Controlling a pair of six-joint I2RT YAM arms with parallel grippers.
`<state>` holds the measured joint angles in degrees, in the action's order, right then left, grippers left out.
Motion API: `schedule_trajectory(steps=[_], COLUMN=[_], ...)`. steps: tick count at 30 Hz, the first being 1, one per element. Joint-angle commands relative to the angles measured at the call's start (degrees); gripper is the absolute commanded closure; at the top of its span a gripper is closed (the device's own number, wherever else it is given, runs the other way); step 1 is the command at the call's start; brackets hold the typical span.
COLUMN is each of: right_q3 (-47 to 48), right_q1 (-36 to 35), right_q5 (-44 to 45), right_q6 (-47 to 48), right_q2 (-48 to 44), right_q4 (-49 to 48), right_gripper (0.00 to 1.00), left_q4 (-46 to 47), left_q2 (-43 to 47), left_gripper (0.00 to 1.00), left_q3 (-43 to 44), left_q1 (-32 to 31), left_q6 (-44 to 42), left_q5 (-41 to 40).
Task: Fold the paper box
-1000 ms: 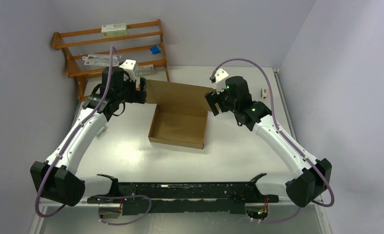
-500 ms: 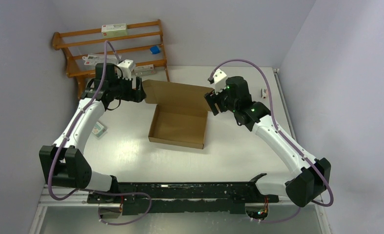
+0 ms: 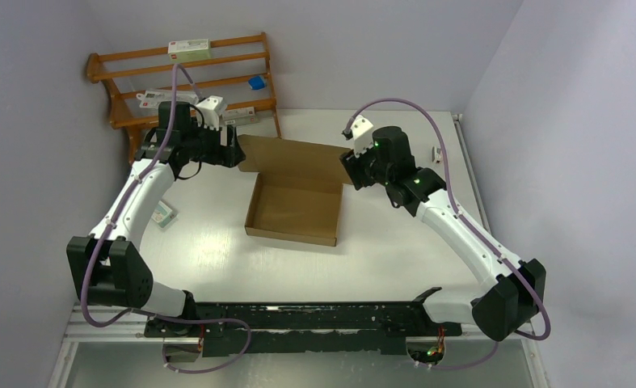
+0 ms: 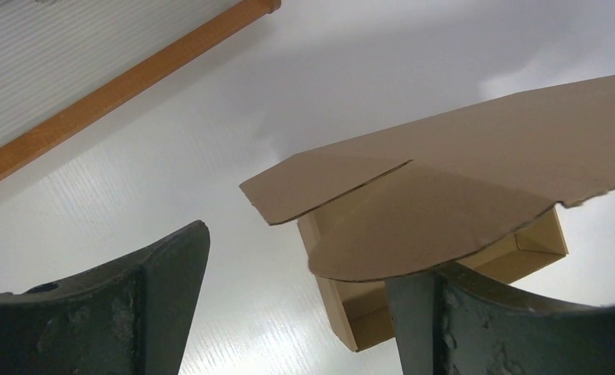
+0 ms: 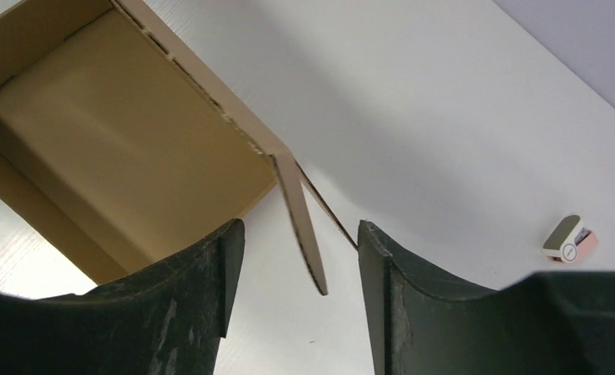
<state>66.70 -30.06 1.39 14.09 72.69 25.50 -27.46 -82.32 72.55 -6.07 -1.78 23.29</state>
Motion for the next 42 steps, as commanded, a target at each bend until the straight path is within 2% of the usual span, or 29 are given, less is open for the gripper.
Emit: schedule_trajectory(steps=[1, 10, 14, 18, 23, 30, 33, 37, 42], right_q3=[0.5, 0.3, 0.6, 1.7, 1.9, 3.1, 3.1, 3.7, 4.5], right_q1=[0.3, 0.3, 0.3, 0.4, 0.7, 3.1, 3.9, 4.4, 5.0], right_q5=[-1.1, 0.4, 3.2, 1.3, -1.1, -6.3, -8.8, -11.8, -12.5], right_q6=[-0.3, 0.8, 1.8, 4.3, 7.2, 13.4, 15.0, 15.6, 15.8], right_q2=[-0.5, 0.0, 0.3, 0.3, 0.5, 1.1, 1.5, 3.6, 5.5], right_q4=[-1.2, -1.5, -2.4, -3.5, -4.8, -3.1, -2.7, -2.4, -2.0], right_gripper=[0.43, 0.53, 0.51, 0.44, 0.38, 0.37, 0.37, 0.38, 0.44], left_q4=[1.3, -0.3, -1.7, -4.7, -4.0, -3.5, -2.7, -2.6, -2.3], left_q2=[-0.3, -2.2, -1.9, -1.6, -1.0, -4.1, -4.5, -4.5, -5.6], left_gripper=[0.16, 0.21, 0.21, 0.19, 0.19, 0.19, 0.20, 0.21, 0.24], left_q3=[1.7, 3.6, 4.9, 8.3, 8.8, 9.6, 8.9, 9.5, 9.2], left_q1=[0.2, 0.1, 0.0, 0.0, 0.0, 0.0, 0.1, 0.1, 0.1], left_q6=[-0.9, -1.9, -3.3, -6.4, -10.8, -15.6, -17.4, -20.4, -21.5], left_q5=[2.7, 3.8, 1.8, -2.8, -0.4, 9.7, 13.4, 13.8, 15.7])
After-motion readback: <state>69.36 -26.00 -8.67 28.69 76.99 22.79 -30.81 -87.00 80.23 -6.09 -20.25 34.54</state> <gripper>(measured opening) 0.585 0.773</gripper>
